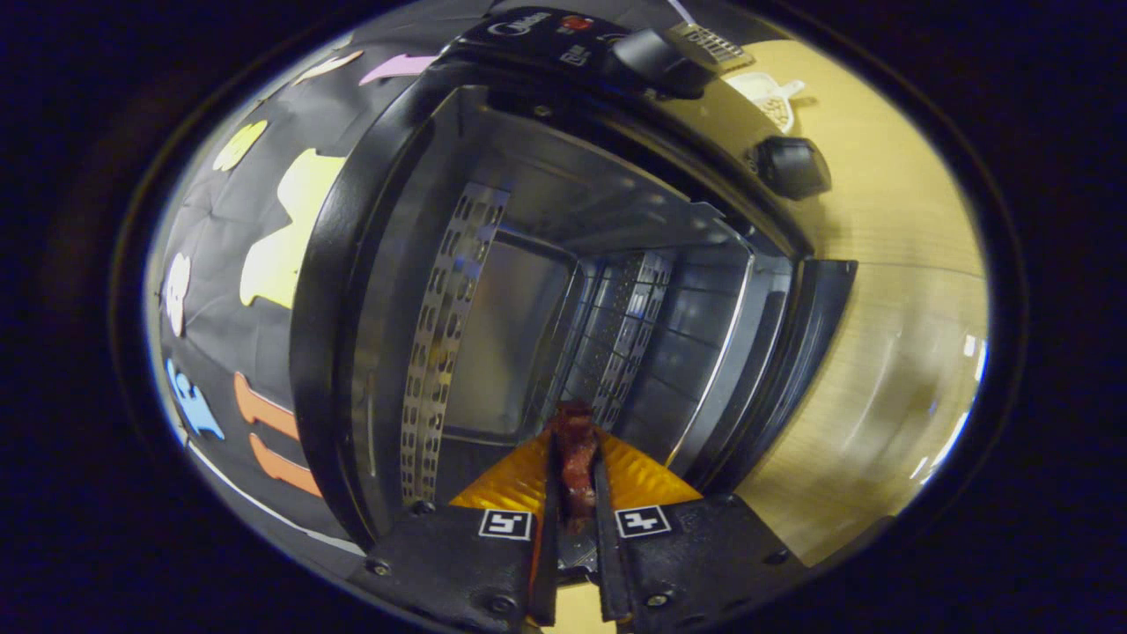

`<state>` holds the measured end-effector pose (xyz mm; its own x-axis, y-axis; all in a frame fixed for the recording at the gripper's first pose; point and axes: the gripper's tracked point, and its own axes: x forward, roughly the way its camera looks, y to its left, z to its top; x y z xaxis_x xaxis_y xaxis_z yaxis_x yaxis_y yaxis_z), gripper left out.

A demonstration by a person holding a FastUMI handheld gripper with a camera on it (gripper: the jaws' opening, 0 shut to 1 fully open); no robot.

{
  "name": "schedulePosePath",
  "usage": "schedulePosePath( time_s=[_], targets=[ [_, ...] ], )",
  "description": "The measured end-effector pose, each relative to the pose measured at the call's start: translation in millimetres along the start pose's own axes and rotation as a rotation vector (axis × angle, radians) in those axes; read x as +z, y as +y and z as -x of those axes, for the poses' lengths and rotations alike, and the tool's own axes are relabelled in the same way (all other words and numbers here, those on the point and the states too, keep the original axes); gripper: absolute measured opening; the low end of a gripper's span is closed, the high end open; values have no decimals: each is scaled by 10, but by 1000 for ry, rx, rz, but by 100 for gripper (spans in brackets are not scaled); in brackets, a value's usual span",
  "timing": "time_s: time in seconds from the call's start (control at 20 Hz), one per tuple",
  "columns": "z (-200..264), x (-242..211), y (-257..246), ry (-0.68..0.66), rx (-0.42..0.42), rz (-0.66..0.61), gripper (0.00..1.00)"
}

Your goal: Open the toaster oven, put the food inside, and close the toaster oven door.

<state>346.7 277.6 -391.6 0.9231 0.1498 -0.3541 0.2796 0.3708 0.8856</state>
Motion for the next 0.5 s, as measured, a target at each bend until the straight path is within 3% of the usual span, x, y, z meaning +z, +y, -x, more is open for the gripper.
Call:
schedulePosePath(
  time_s=[0.1, 0.25, 0.5],
  targets=[
    [-11, -2, -60, -6, -45, 138, 33],
    [42, 126, -76, -37, -87, 356, 39],
    [181, 144, -83, -46, -125, 598, 95]
  ],
)
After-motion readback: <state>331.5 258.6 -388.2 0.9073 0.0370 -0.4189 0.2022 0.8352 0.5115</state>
